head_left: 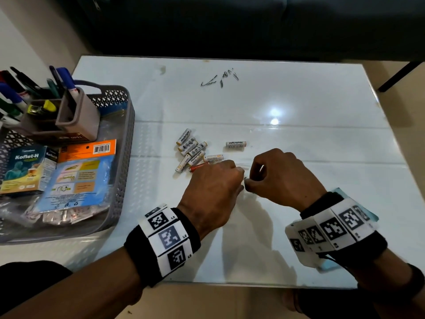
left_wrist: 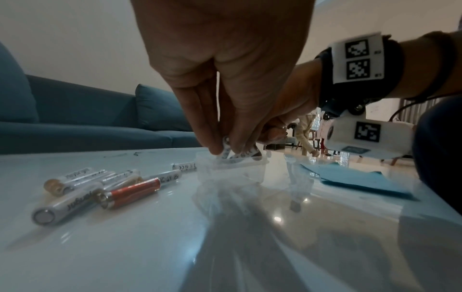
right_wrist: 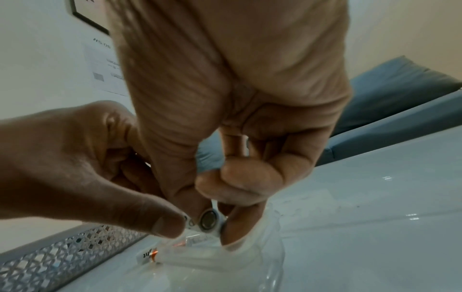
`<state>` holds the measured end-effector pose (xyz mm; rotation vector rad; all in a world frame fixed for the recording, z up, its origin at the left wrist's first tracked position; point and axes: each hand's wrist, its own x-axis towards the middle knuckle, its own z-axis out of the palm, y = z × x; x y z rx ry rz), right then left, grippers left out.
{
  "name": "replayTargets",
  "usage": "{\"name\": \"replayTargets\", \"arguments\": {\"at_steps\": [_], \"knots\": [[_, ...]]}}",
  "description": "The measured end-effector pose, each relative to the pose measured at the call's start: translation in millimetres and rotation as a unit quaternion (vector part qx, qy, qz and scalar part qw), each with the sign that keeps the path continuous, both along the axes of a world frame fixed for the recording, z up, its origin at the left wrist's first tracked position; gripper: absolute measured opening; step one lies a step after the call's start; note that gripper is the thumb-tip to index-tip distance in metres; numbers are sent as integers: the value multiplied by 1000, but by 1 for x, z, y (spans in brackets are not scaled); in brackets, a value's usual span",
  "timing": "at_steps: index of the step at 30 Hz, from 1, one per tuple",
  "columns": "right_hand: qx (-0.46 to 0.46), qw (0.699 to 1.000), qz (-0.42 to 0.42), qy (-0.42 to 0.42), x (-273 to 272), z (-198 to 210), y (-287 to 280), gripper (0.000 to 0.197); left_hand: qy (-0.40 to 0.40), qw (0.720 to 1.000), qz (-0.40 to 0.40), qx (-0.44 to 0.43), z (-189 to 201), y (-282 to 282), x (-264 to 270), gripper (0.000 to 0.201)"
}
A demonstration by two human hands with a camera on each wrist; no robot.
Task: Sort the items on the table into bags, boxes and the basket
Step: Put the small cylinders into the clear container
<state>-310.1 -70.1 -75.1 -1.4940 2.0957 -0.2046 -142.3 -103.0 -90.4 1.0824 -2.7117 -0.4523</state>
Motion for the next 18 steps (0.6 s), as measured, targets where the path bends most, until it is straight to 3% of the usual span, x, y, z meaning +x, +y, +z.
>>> {"name": "replayTargets", "arguments": {"at_steps": [2, 5, 9, 14, 18], "knots": [[-4, 1000, 12, 22, 6, -5, 1, 22, -24, 1000, -2, -13, 0, 0, -2, 30], [-20, 998, 17, 51, 11, -9, 3, 20, -10, 1000, 16, -9, -3, -4, -4, 19], [-26, 998, 13, 61, 14, -10, 4, 19, 87, 986, 104, 97, -6, -19, 6, 20], [-26, 995, 40, 91, 22, -17, 5, 18, 60, 966, 151, 199, -12, -24, 9, 27], [-21, 996, 74, 46, 25, -23, 4, 14, 57, 957, 162, 232, -12, -25, 8, 25]]}}
